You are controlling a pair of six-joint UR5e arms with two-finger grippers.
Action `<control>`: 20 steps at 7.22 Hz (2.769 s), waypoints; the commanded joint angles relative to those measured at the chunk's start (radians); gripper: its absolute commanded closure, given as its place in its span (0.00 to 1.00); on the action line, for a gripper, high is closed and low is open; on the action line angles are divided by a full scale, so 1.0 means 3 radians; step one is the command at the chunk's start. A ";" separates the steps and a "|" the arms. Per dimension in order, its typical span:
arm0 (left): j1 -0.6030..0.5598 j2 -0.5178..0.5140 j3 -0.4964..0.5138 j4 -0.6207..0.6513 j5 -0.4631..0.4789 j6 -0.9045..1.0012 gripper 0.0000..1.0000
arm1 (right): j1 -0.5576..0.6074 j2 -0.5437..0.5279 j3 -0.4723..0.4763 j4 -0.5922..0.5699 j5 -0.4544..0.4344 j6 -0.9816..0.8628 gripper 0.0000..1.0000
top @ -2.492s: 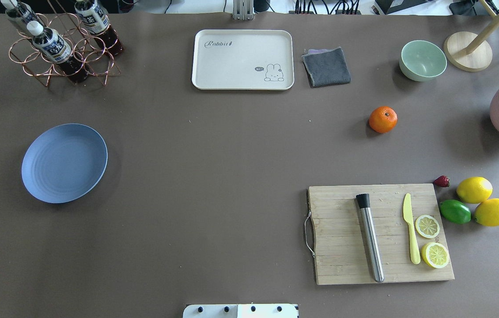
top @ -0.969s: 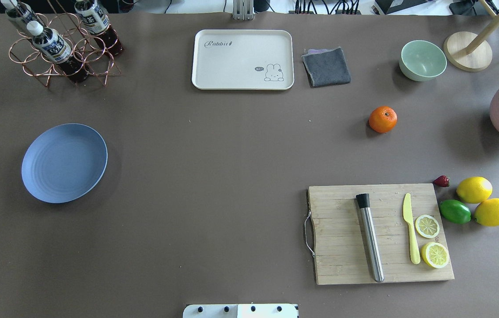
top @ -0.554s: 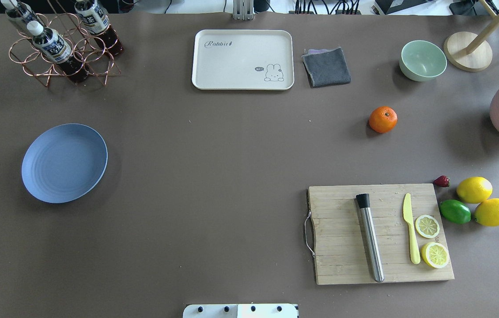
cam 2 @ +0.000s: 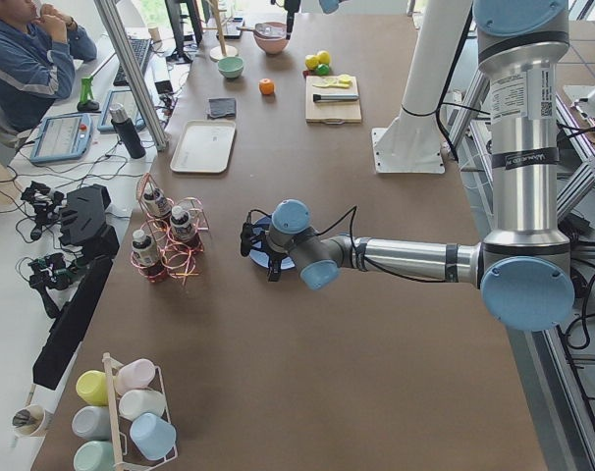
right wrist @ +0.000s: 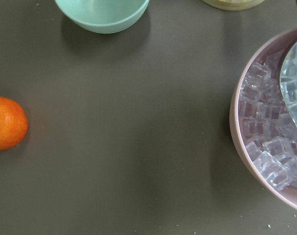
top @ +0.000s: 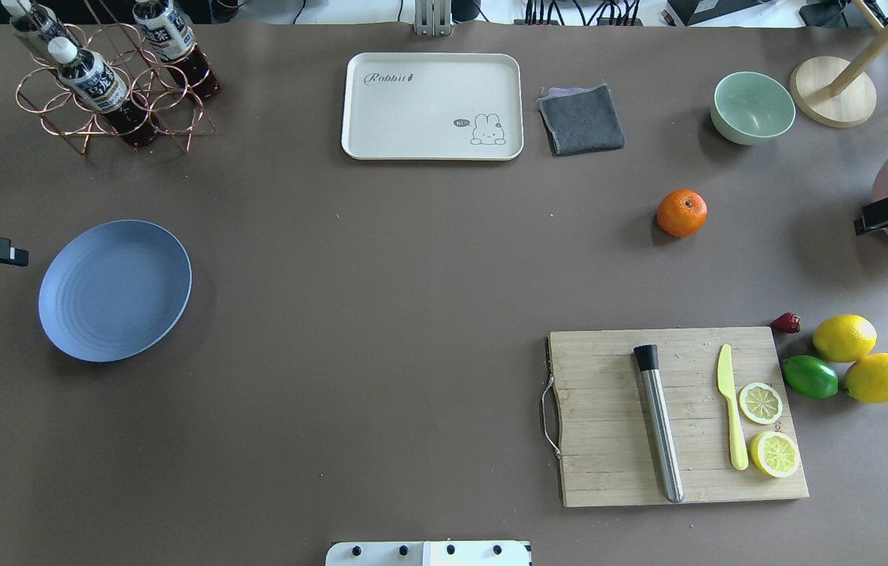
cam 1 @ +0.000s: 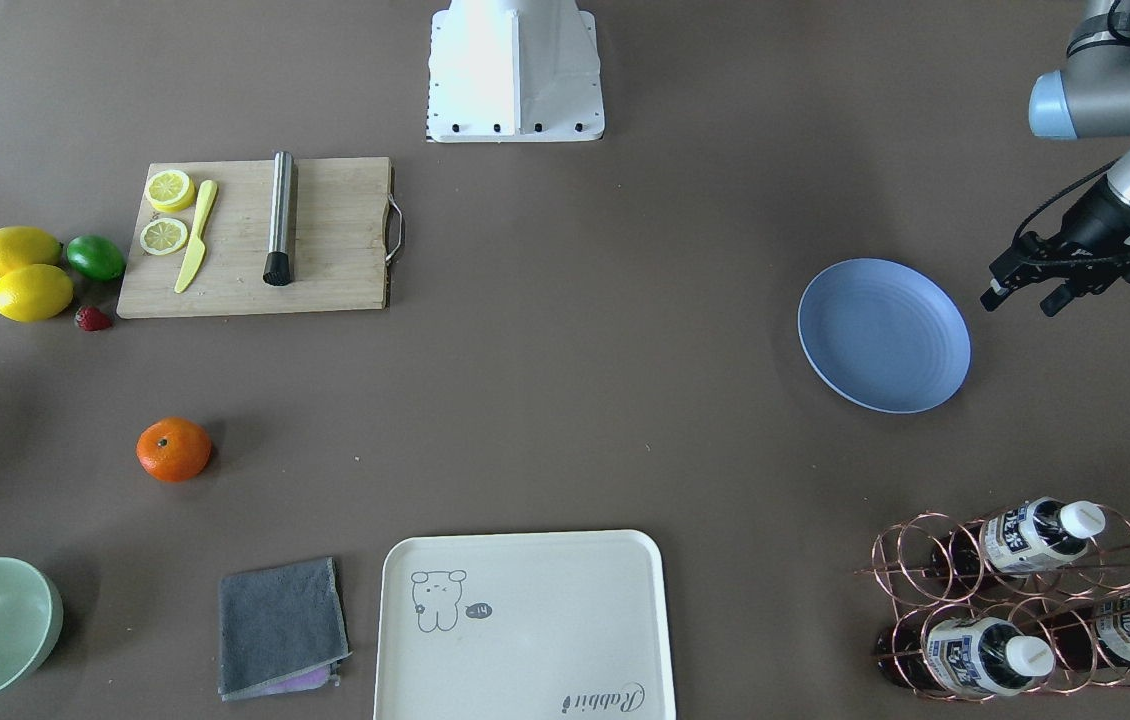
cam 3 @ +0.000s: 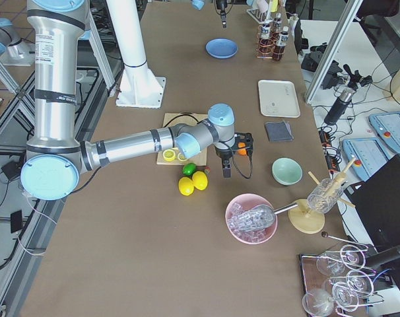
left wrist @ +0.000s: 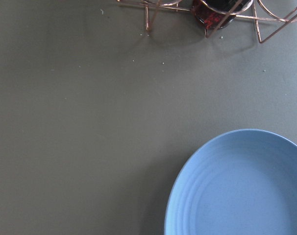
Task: Pick orange to plate
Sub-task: 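Push the blue plate with the left gripper toward the table center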
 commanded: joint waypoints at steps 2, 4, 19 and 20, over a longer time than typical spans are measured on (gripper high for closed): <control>0.0108 -0.0329 0.0655 -0.0424 0.0048 -0.0078 0.03 | -0.0038 0.0003 -0.0005 0.0015 -0.0045 0.0009 0.00; 0.0154 -0.0396 0.0698 -0.0435 0.0048 -0.0078 0.03 | -0.0043 0.0008 -0.0010 0.0015 -0.0065 0.0009 0.00; 0.1703 -0.2278 0.0223 0.1216 0.1516 -0.1642 1.00 | -0.0053 0.0008 0.0000 0.0015 -0.0050 0.0014 0.00; 0.1703 -0.2258 0.0228 0.1221 0.1521 -0.1627 1.00 | -0.0053 0.0008 0.0000 0.0015 -0.0050 0.0014 0.00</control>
